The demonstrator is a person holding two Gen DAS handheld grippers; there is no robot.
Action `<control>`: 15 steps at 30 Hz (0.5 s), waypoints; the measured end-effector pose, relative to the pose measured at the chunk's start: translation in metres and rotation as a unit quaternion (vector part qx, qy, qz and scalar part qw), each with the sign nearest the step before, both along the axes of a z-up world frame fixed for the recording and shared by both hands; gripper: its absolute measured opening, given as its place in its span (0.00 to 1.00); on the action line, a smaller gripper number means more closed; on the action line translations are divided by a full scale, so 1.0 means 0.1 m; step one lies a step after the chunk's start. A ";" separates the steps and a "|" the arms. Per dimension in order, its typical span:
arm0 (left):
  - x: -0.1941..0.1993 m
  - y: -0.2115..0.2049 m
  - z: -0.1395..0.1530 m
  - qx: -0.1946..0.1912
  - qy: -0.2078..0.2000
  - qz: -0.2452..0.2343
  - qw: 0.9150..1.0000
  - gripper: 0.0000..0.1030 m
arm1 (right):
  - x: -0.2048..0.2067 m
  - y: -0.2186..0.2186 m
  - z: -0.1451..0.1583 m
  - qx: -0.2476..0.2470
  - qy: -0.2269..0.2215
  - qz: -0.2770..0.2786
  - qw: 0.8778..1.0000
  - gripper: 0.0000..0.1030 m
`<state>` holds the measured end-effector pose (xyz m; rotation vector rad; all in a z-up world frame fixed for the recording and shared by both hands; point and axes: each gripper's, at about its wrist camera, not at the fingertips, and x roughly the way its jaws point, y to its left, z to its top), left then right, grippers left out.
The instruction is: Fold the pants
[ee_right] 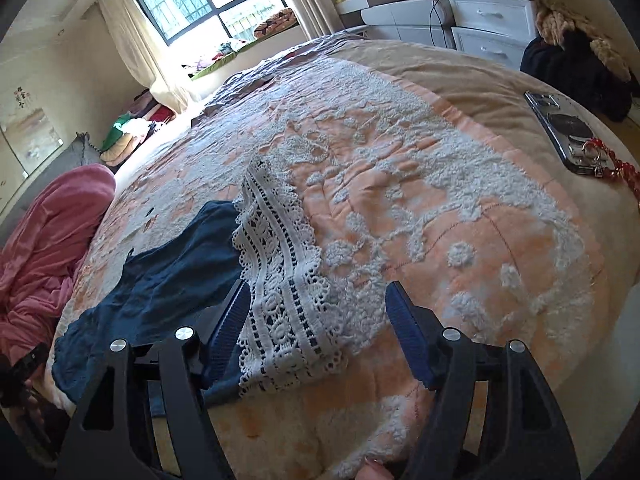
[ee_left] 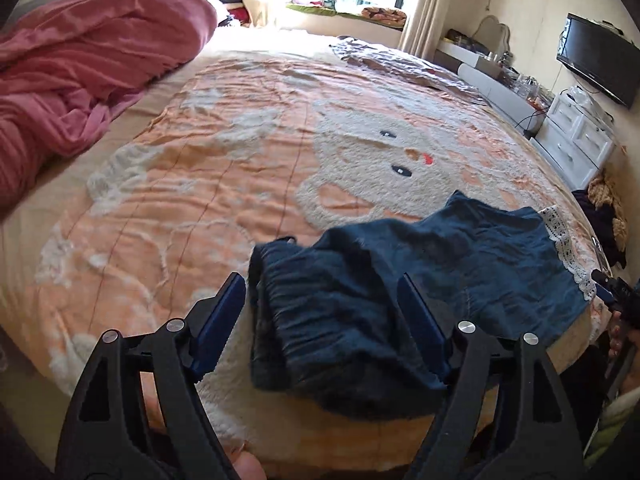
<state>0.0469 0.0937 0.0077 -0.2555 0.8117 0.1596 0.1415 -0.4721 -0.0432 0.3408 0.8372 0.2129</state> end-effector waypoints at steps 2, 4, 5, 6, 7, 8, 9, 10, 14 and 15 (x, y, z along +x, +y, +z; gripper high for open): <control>-0.07 0.04 -0.09 -0.007 0.014 0.009 1.000 0.70 | -0.02 0.09 -0.03 -0.006 0.006 0.017 1.000 0.65; -0.10 0.03 -0.16 -0.024 0.021 0.004 0.999 0.71 | -0.04 0.20 -0.06 -0.012 0.009 0.027 1.000 0.61; -0.08 0.01 -0.19 -0.033 0.024 -0.001 0.999 0.74 | -0.04 0.23 -0.07 -0.010 0.005 0.028 1.000 0.59; -0.06 -0.02 -0.23 -0.035 0.029 -0.002 0.999 0.74 | -0.05 0.24 -0.08 0.001 0.003 0.028 1.000 0.56; -0.05 -0.03 -0.26 -0.035 0.033 0.001 0.999 0.74 | -0.06 0.24 -0.09 0.003 0.007 0.022 1.000 0.52; -0.02 -0.05 -0.30 -0.038 0.036 0.002 0.999 0.75 | -0.05 0.23 -0.11 -0.003 0.010 0.016 1.000 0.45; 0.01 -0.06 -0.34 -0.038 0.039 0.000 0.999 0.75 | -0.07 0.22 -0.11 -0.008 0.007 0.014 1.000 0.35; 0.03 -0.05 -0.38 -0.036 0.042 0.006 0.998 0.74 | -0.08 0.22 -0.12 -0.009 0.008 0.015 1.000 0.32; 0.01 0.05 -0.40 -0.025 0.034 0.023 0.999 0.37 | -0.14 0.21 -0.12 -0.014 0.004 0.026 1.000 0.24; -0.01 0.10 -0.38 -0.039 0.032 0.022 0.998 0.35 | -0.17 0.21 -0.11 -0.019 0.002 0.025 0.999 0.24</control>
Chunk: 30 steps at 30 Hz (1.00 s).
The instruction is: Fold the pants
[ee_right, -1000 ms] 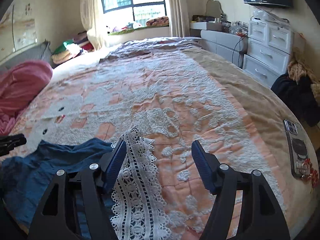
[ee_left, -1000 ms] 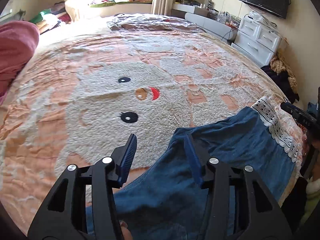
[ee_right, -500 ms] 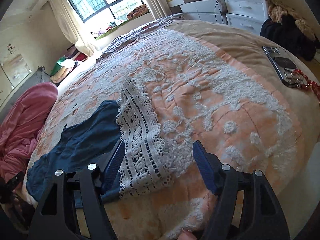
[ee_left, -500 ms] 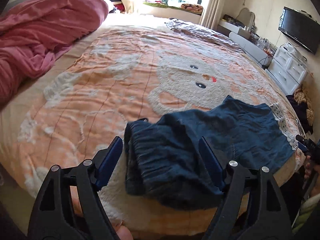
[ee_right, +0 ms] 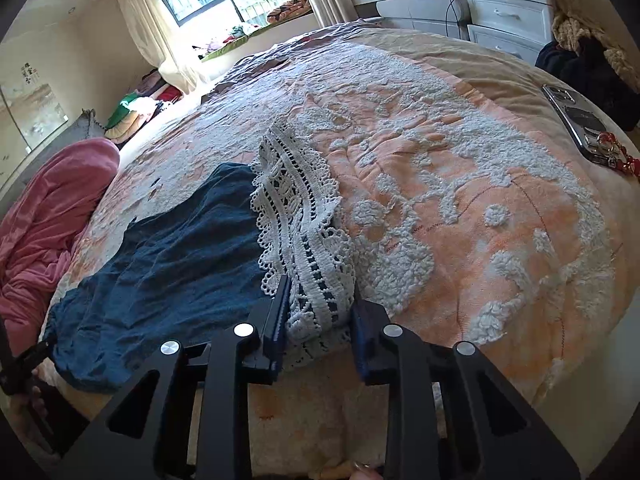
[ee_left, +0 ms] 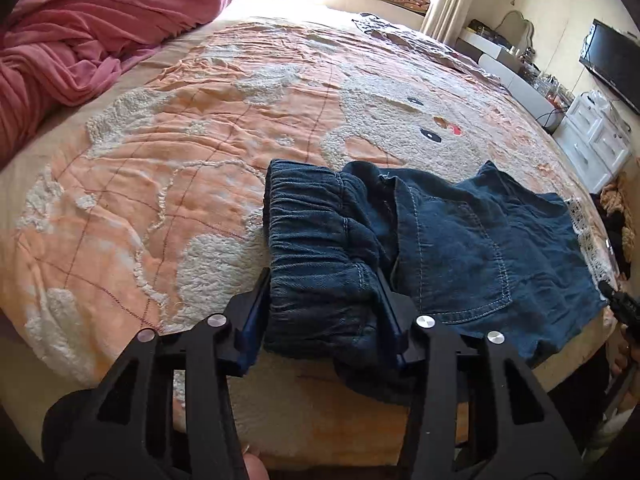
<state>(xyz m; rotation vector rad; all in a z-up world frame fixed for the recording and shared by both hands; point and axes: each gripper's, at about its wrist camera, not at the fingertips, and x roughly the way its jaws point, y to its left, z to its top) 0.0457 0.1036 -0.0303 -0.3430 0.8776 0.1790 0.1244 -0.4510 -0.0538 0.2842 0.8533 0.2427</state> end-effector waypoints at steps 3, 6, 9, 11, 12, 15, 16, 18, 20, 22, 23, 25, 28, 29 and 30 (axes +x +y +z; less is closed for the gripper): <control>-0.07 0.08 0.09 0.000 -0.013 0.001 1.000 0.34 | -0.08 0.04 0.04 -0.034 -0.009 0.007 0.999 0.24; -0.09 0.11 0.08 -0.005 -0.013 0.005 1.000 0.34 | -0.13 0.11 -0.03 -0.064 -0.010 0.018 0.998 0.27; -0.02 0.12 -0.05 -0.004 0.008 0.012 1.000 0.40 | -0.12 0.09 -0.03 -0.061 -0.006 0.017 0.998 0.33; -0.02 0.18 -0.10 -0.019 0.010 0.021 1.000 0.48 | -0.12 0.06 -0.03 -0.050 -0.003 0.019 0.999 0.40; -0.03 0.21 -0.09 -0.026 0.007 0.023 0.999 0.49 | -0.13 0.04 -0.01 -0.042 -0.003 0.020 0.999 0.48; -0.10 0.17 0.03 -0.015 -0.005 0.023 1.000 0.53 | -0.19 -0.03 0.09 -0.038 -0.014 0.007 0.999 0.56; -0.12 0.14 0.10 -0.012 -0.010 0.019 1.000 0.53 | -0.22 -0.06 0.15 -0.040 -0.023 0.003 0.999 0.56; -0.18 0.07 0.27 0.016 -0.027 0.013 0.999 0.59 | -0.25 -0.11 0.28 -0.042 -0.043 -0.004 0.998 0.60; -0.21 -0.04 0.47 0.050 -0.048 0.005 0.998 0.65 | -0.27 -0.14 0.39 -0.046 -0.061 -0.010 0.997 0.64; -0.20 -0.13 0.63 0.059 -0.070 -0.009 0.996 0.68 | -0.25 -0.12 0.47 -0.052 -0.076 -0.008 0.996 0.64; -0.16 -0.20 0.70 0.057 -0.080 -0.023 0.995 0.70 | -0.21 -0.09 0.49 -0.054 -0.080 -0.004 0.995 0.64; -0.03 -0.37 0.78 0.054 -0.093 -0.053 0.993 0.71 | -0.08 0.01 0.53 -0.066 -0.080 0.003 0.995 0.64; 0.28 -0.70 0.77 0.052 -0.089 -0.099 0.990 0.72 | 0.21 0.18 0.59 -0.081 -0.084 0.024 0.993 0.64; 0.40 -0.83 0.73 0.044 -0.089 -0.120 0.988 0.72 | 0.33 0.25 0.60 -0.083 -0.085 0.033 0.992 0.64; 0.50 -0.94 0.69 0.040 -0.085 -0.135 0.986 0.72 | 0.44 0.30 0.60 -0.090 -0.084 0.037 0.992 0.64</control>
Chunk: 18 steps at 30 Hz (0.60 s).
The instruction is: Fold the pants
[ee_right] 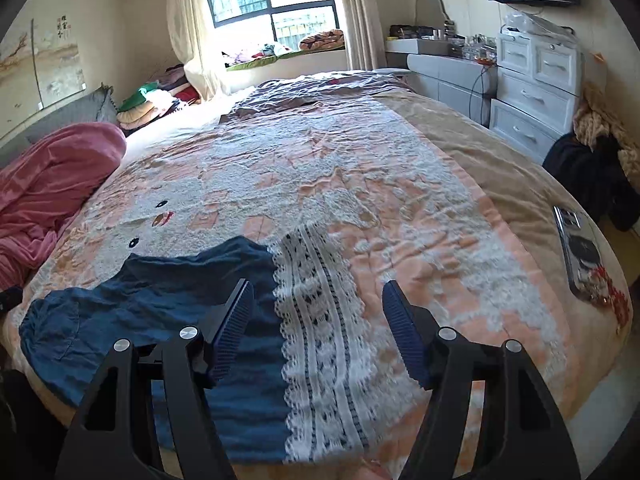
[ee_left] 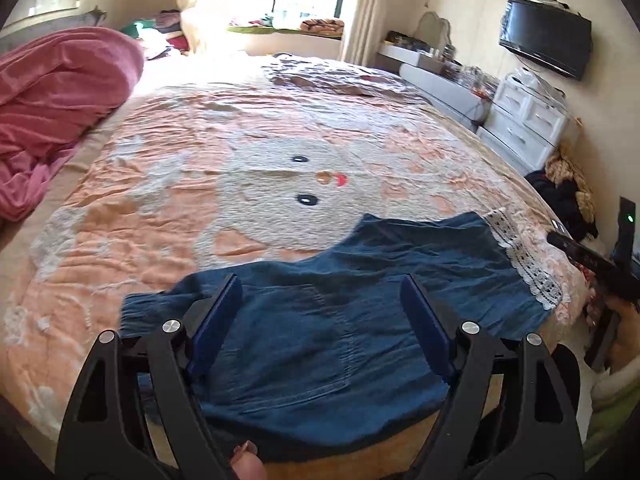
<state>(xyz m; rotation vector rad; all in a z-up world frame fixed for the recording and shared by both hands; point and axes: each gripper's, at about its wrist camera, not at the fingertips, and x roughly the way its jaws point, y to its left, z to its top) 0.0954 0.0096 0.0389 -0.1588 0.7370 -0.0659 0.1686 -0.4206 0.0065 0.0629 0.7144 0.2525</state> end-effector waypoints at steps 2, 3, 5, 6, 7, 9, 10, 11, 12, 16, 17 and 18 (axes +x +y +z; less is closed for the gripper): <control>0.21 -0.24 -0.12 -0.003 0.013 -0.033 0.999 0.72 | 0.28 0.09 -0.03 -0.010 0.014 0.007 1.000 0.64; 0.31 -0.34 -0.18 -0.004 0.019 -0.050 0.999 0.72 | 0.42 0.13 -0.06 -0.018 0.028 0.002 0.999 0.64; 0.48 -0.55 -0.35 0.011 0.041 -0.073 0.996 0.72 | 0.70 0.17 -0.17 -0.017 0.060 0.009 0.998 0.62; 0.55 -0.64 -0.43 0.018 0.052 -0.082 0.995 0.72 | 0.83 0.17 -0.22 -0.006 0.074 0.005 0.997 0.62; 0.60 -0.69 -0.52 0.024 0.062 -0.085 0.994 0.72 | 0.91 0.14 -0.29 0.012 0.090 0.005 0.996 0.62; 0.66 -0.72 -0.68 0.029 0.083 -0.087 0.992 0.72 | 1.13 0.14 -0.45 0.034 0.133 0.007 0.991 0.46; 0.67 -0.70 -0.75 0.030 0.092 -0.084 0.992 0.71 | 1.18 0.16 -0.52 0.030 0.144 0.010 0.989 0.37; 0.68 -0.67 -0.82 0.032 0.101 -0.082 0.991 0.72 | 1.21 0.19 -0.57 0.027 0.151 0.021 0.988 0.32; 0.68 -0.66 -0.87 0.035 0.106 -0.082 0.990 0.71 | 1.21 0.21 -0.60 0.028 0.150 0.023 0.988 0.30; 0.64 -0.68 -0.91 0.051 0.099 -0.087 0.990 0.72 | 1.14 0.08 -0.52 0.038 0.116 -0.020 0.992 0.25; 0.64 -0.69 -0.91 0.054 0.097 -0.087 0.990 0.72 | 1.13 0.07 -0.53 0.037 0.114 -0.026 0.992 0.26; 0.63 -0.69 -0.92 0.055 0.096 -0.087 0.990 0.72 | 1.14 0.11 -0.57 0.024 0.119 -0.027 0.992 0.27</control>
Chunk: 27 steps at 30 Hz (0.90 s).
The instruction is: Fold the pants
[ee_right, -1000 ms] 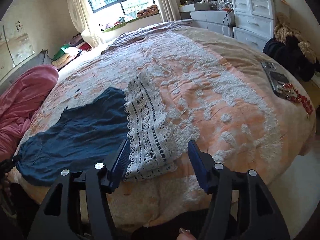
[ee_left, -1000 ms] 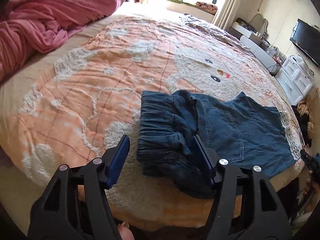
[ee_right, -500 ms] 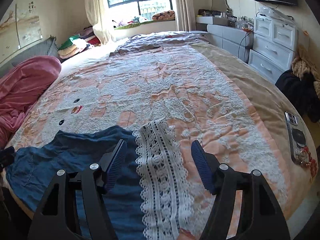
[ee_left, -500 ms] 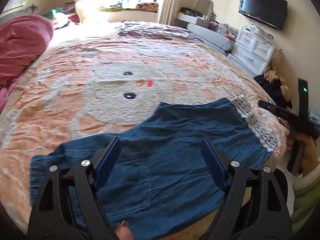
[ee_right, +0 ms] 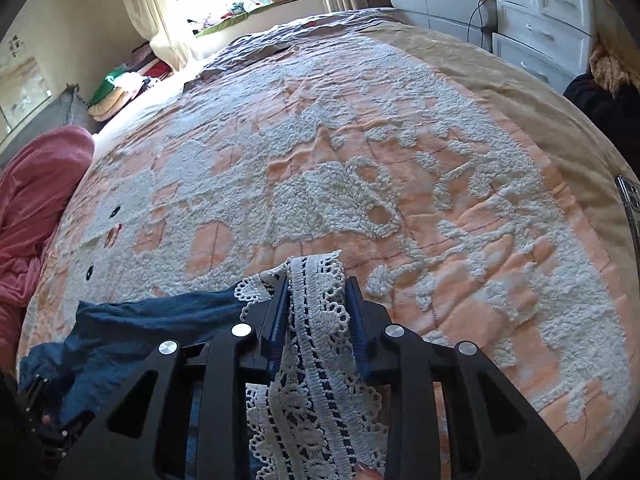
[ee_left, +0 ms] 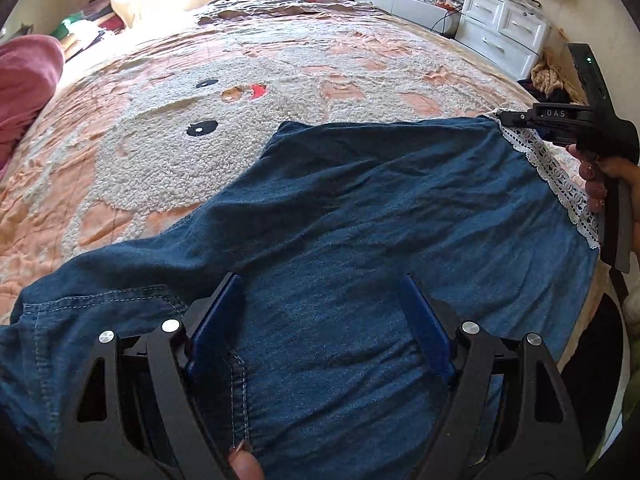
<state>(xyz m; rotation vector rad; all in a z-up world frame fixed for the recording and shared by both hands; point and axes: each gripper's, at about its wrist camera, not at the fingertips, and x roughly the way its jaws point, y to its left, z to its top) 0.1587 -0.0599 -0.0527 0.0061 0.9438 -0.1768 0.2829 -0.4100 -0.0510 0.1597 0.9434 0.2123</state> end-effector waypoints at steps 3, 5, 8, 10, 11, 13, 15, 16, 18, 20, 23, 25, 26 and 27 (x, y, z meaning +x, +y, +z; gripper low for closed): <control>-0.01 0.01 0.00 -0.004 -0.003 -0.001 1.000 0.72 | -0.01 0.08 -0.06 -0.036 -0.002 0.006 0.999 0.41; -0.01 0.03 0.00 -0.008 -0.005 -0.001 1.000 0.72 | -0.12 0.00 0.05 -0.020 -0.023 -0.001 1.000 0.52; -0.01 0.05 0.03 -0.017 -0.007 0.001 1.000 0.72 | -0.47 -0.20 0.27 0.000 -0.073 -0.020 0.997 0.65; -0.03 0.07 0.09 -0.034 -0.007 0.001 0.999 0.72 | -0.79 -0.36 0.38 0.015 -0.098 -0.035 0.994 0.69; -0.04 0.08 0.14 -0.047 -0.015 -0.002 0.999 0.72 | -0.95 -0.44 0.41 0.019 -0.105 -0.042 0.993 0.72; -0.08 0.05 0.25 -0.045 -0.035 -0.005 0.998 0.73 | -1.26 -0.58 0.42 0.026 -0.112 -0.057 0.992 0.75; -0.11 0.02 0.35 -0.037 -0.053 -0.010 0.998 0.76 | -1.51 -0.69 0.38 0.031 -0.107 -0.060 0.992 0.79; -0.12 0.00 0.38 -0.037 -0.057 -0.013 0.998 0.79 | -1.60 -0.73 0.36 0.026 -0.104 -0.065 0.992 0.79; -0.12 -0.05 0.43 -0.040 -0.055 -0.022 0.997 0.80 | -1.76 -0.78 0.33 0.025 -0.099 -0.075 0.992 0.79; -0.12 -0.13 0.47 -0.039 -0.052 -0.031 0.997 0.84 | -1.89 -0.81 0.31 0.038 -0.092 -0.073 0.992 0.80; -0.07 -0.29 0.56 -0.035 -0.049 -0.055 0.997 0.89 | -2.00 -0.75 0.26 0.049 -0.077 -0.064 0.994 0.81; 0.03 -0.40 0.62 -0.031 -0.048 -0.068 0.996 0.90 | -2.06 -0.65 0.22 0.051 -0.074 -0.056 0.994 0.81; 0.12 -0.48 0.66 -0.031 -0.047 -0.079 0.995 0.90 | -2.07 -0.61 0.21 0.053 -0.072 -0.049 0.995 0.81; 0.20 -0.53 0.69 -0.032 -0.048 -0.084 0.995 0.90 | -2.07 -0.56 0.19 0.058 -0.069 -0.042 0.995 0.81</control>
